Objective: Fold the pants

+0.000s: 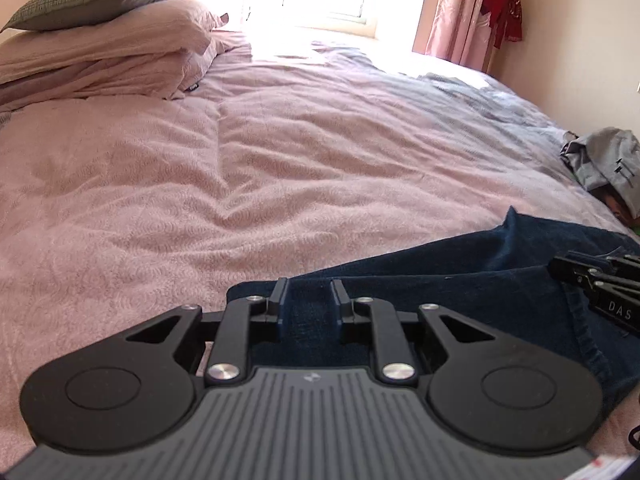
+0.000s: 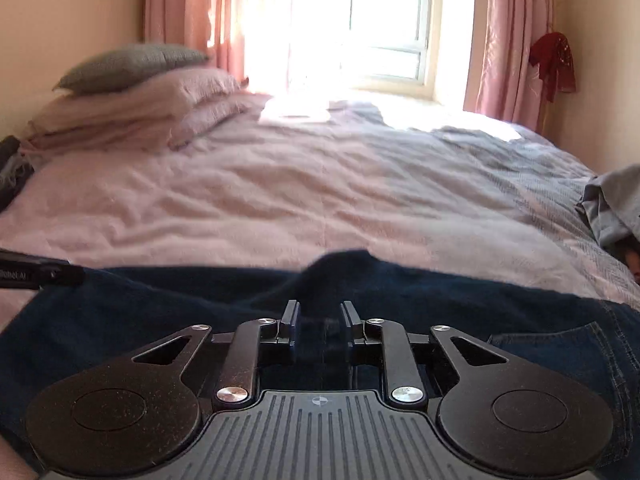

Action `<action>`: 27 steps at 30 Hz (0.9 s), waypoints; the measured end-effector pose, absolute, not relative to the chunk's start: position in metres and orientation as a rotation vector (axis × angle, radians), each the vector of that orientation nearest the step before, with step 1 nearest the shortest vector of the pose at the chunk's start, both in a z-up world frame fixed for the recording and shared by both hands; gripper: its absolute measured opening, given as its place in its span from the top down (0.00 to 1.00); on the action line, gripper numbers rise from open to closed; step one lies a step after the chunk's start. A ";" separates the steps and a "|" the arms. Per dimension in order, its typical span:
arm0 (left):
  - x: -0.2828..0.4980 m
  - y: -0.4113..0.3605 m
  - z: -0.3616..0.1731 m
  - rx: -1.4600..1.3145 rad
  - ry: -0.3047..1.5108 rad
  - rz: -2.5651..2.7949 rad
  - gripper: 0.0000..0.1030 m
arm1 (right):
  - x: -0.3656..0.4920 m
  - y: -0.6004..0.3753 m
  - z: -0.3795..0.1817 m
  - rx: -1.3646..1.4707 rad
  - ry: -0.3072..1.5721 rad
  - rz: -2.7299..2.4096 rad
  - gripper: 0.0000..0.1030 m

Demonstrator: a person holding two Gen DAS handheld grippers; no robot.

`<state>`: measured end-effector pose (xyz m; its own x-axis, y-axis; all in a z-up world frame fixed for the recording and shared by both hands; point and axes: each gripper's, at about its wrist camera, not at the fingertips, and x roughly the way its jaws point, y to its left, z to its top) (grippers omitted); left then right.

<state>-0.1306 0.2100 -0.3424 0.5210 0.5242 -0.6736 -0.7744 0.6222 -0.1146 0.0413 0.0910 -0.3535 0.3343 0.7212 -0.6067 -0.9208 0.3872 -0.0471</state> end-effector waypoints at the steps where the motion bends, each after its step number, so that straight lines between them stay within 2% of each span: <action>1: -0.126 0.214 -0.351 -0.430 0.654 0.809 0.83 | 0.046 0.096 -0.365 -0.447 0.578 1.097 0.83; 5: -0.121 0.219 -0.360 -0.437 0.674 0.822 0.83 | 0.063 0.095 -0.379 -0.388 0.629 1.116 0.83; 12: -0.172 0.158 -0.328 -0.437 0.610 0.817 0.84 | 0.038 0.001 -0.324 -0.307 0.571 1.159 0.83; 15: -0.190 0.123 -0.329 -0.432 0.618 0.800 0.84 | 0.021 -0.021 -0.329 -0.359 0.583 1.181 0.83; 18: -0.189 0.113 -0.345 -0.401 0.653 0.817 0.84 | 0.018 -0.009 -0.359 -0.464 0.672 1.165 0.83; 19: -0.188 0.113 -0.345 -0.401 0.661 0.834 0.87 | 0.019 -0.008 -0.364 -0.446 0.676 1.166 0.83; 27: -0.222 0.092 -0.326 -0.563 0.581 0.884 0.84 | 0.014 -0.041 -0.340 -0.370 0.706 1.149 0.82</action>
